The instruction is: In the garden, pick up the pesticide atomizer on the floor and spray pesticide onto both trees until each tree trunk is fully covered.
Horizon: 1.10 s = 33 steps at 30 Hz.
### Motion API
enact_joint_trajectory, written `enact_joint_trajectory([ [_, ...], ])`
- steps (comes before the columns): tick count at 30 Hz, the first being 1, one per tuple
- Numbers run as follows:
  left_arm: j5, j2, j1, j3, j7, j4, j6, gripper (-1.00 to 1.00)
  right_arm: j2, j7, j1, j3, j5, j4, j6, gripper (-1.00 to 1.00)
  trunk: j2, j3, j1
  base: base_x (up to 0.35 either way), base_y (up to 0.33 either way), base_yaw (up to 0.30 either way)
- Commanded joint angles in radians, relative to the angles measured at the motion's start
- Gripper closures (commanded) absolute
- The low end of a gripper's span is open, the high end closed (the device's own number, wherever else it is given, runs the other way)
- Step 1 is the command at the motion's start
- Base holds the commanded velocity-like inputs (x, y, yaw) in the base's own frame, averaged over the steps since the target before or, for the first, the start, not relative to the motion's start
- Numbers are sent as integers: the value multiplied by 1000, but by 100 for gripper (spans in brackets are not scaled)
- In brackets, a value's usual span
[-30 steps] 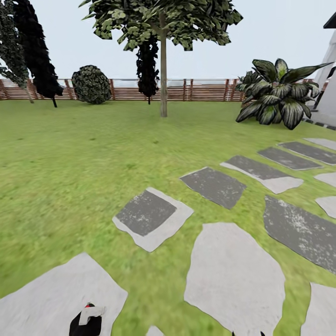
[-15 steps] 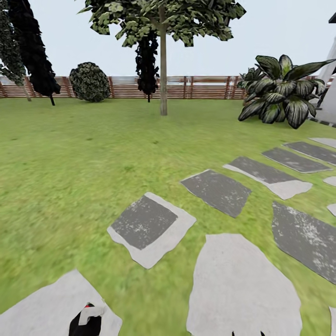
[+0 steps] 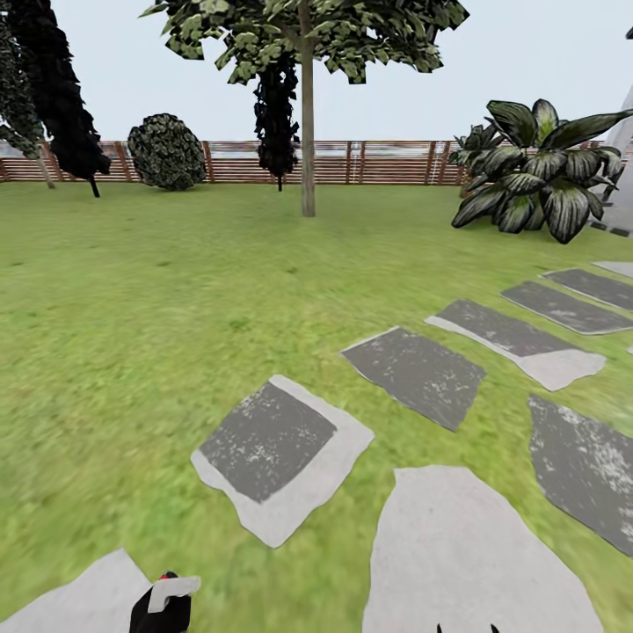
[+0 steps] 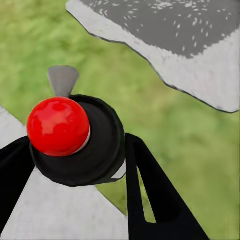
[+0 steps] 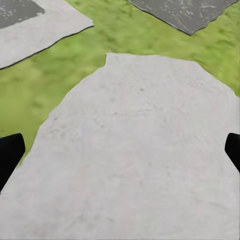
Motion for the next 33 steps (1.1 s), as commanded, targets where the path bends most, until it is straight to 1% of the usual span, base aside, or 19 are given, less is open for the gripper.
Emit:
enact_joint_trajectory([
  [1, 0, 0, 0, 0, 0, 0, 0, 100, 0, 0, 0, 0, 0, 0, 0, -100, 0, 0, 0, 344, 0, 0],
  [33, 0, 1, 0, 0, 1, 0, 1, 100, 0, 0, 0, 0, 0, 0, 0, -100, 0, 0, 0, 344, 0, 0],
])
